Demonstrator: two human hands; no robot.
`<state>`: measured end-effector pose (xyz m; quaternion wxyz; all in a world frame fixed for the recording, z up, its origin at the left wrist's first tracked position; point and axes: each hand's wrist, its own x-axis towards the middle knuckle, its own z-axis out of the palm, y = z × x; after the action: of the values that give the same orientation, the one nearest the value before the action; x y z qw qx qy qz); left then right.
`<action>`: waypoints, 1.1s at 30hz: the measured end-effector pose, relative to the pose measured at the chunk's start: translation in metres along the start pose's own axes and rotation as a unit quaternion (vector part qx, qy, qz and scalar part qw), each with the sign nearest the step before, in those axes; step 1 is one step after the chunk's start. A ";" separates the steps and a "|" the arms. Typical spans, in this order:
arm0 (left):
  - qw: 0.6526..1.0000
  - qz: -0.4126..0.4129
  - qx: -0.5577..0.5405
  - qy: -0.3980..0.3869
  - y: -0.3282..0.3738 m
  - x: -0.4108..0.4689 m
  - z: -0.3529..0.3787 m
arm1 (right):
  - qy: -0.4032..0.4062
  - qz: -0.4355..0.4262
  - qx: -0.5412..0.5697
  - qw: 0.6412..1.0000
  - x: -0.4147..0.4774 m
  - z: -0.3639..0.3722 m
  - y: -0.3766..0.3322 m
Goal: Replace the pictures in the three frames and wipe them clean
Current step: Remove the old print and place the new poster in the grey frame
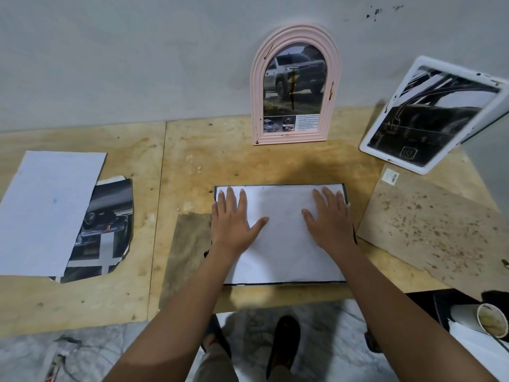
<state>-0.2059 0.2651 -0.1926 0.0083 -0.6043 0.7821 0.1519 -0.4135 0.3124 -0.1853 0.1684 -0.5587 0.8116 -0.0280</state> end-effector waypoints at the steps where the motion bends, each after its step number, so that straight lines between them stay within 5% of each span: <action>1: 1.000 0.000 0.002 -0.003 -0.001 0.001 0.001 | -0.002 0.005 0.001 1.000 0.002 0.000 0.000; 5: 1.000 0.004 -0.022 0.009 -0.005 0.000 0.006 | -0.006 0.006 0.003 1.000 0.000 0.001 -0.001; 11: 0.993 0.008 -0.099 0.064 -0.010 -0.031 0.007 | 0.114 0.000 0.086 0.990 -0.041 0.015 0.003; 16: 0.998 0.019 -0.042 0.036 -0.021 -0.062 0.025 | 0.061 -0.043 0.055 0.996 -0.068 0.038 0.014; 22: 0.998 -0.003 -0.048 0.034 -0.017 -0.062 0.022 | 0.157 0.018 0.241 0.958 -0.066 0.008 0.031; 26: 0.991 -0.030 -0.115 0.056 -0.013 -0.070 0.013 | 0.259 0.253 0.340 0.868 -0.075 -0.010 0.077; 28: 0.989 -0.024 -0.129 0.063 -0.014 -0.075 0.014 | 0.308 0.379 0.382 0.784 -0.083 -0.013 0.106; 33: 0.984 -0.062 -0.140 0.088 -0.013 -0.086 0.018 | 0.353 0.541 0.500 0.577 -0.100 -0.012 0.169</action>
<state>-0.1738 0.3482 -0.1959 -0.1360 -0.6580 0.7115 0.2055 -0.5364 0.4655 -0.1895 0.1046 0.2104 0.8159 -0.5283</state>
